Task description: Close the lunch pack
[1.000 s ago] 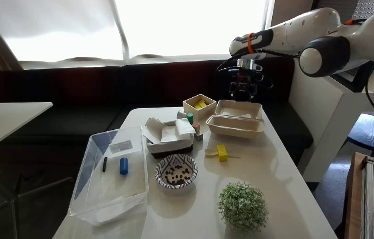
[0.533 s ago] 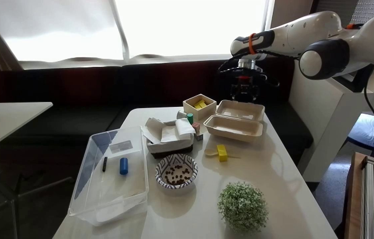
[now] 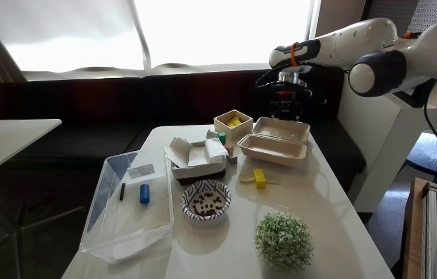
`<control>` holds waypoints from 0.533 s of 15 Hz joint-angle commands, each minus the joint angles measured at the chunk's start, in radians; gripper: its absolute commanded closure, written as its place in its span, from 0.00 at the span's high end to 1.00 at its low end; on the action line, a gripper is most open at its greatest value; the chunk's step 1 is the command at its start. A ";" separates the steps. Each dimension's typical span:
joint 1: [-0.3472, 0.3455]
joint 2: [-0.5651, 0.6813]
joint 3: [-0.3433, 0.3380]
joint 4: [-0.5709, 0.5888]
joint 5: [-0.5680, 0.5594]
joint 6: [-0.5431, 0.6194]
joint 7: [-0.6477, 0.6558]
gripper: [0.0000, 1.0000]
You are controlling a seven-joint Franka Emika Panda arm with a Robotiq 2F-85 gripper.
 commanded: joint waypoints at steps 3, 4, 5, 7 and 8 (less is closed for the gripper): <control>-0.012 0.055 0.015 0.085 0.019 -0.063 0.022 1.00; -0.015 0.054 0.020 0.087 0.024 -0.085 0.021 1.00; -0.019 0.050 0.030 0.088 0.032 -0.120 0.020 1.00; -0.024 0.015 0.050 0.047 0.049 -0.164 0.012 1.00; -0.029 0.010 0.061 0.050 0.061 -0.186 0.016 1.00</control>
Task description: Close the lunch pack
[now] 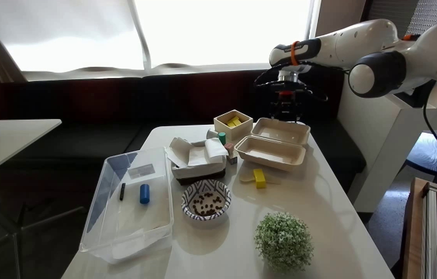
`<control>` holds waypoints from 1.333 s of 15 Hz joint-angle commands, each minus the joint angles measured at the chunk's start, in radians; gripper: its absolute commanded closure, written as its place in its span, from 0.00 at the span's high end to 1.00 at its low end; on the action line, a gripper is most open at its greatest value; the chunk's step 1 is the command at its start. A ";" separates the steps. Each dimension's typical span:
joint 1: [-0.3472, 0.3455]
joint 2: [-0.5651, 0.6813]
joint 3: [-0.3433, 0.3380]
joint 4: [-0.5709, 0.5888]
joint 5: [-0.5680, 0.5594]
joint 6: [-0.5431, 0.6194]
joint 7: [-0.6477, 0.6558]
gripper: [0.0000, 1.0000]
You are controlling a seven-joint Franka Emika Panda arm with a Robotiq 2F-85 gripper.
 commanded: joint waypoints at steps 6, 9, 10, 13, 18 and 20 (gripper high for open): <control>-0.047 -0.029 0.098 0.036 0.092 -0.167 0.006 1.00; -0.057 -0.040 0.123 0.042 0.110 -0.206 0.003 1.00; -0.060 -0.046 0.132 0.041 0.114 -0.223 0.002 1.00; -0.063 -0.059 0.155 0.039 0.119 -0.269 -0.002 1.00; -0.062 -0.077 0.185 0.035 0.113 -0.361 -0.009 1.00; -0.061 -0.080 0.194 0.035 0.110 -0.392 -0.007 1.00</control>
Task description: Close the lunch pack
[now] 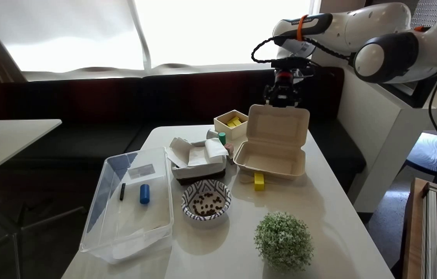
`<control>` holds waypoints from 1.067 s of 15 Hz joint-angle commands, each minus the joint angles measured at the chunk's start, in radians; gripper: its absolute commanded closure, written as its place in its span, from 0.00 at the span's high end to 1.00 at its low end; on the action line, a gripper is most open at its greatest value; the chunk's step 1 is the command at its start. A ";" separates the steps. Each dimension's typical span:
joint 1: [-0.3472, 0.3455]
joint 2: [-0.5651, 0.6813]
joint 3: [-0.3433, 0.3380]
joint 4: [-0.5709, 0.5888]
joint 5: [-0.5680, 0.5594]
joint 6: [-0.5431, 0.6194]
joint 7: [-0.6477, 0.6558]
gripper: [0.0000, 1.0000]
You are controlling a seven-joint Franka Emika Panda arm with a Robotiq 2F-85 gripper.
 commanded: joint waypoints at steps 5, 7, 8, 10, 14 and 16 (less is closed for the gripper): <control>0.002 -0.005 0.042 0.009 0.005 -0.111 -0.021 1.00; 0.008 -0.008 0.053 0.009 0.001 -0.130 -0.031 1.00; 0.011 -0.010 0.057 0.008 -0.002 -0.143 -0.038 1.00; 0.017 -0.011 0.062 0.007 -0.007 -0.160 -0.047 1.00; 0.035 -0.012 0.068 0.003 -0.014 -0.190 -0.055 1.00; 0.050 -0.005 0.067 -0.002 -0.020 -0.201 -0.061 1.00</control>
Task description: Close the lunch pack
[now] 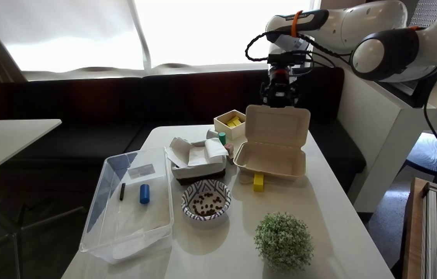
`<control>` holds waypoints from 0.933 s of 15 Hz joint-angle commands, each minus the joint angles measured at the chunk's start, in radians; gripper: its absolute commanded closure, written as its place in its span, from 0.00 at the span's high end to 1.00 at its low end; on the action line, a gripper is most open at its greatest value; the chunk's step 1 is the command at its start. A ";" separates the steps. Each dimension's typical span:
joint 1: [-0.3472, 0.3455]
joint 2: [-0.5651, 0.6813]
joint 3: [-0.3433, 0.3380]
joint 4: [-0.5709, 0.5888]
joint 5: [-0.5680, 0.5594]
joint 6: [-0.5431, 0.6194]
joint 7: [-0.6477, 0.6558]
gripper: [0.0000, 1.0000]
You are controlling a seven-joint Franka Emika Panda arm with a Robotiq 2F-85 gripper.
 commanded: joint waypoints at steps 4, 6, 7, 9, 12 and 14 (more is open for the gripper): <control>0.043 0.016 0.006 -0.011 -0.010 -0.059 -0.014 1.00; 0.049 0.020 0.011 -0.014 0.000 -0.077 -0.008 1.00; 0.062 0.006 -0.043 -0.016 0.032 -0.047 -0.016 1.00; 0.070 0.007 -0.055 -0.015 0.036 -0.049 -0.014 1.00; 0.068 0.007 -0.062 -0.014 0.038 -0.049 -0.014 1.00; 0.068 0.007 -0.064 -0.014 0.038 -0.049 -0.014 1.00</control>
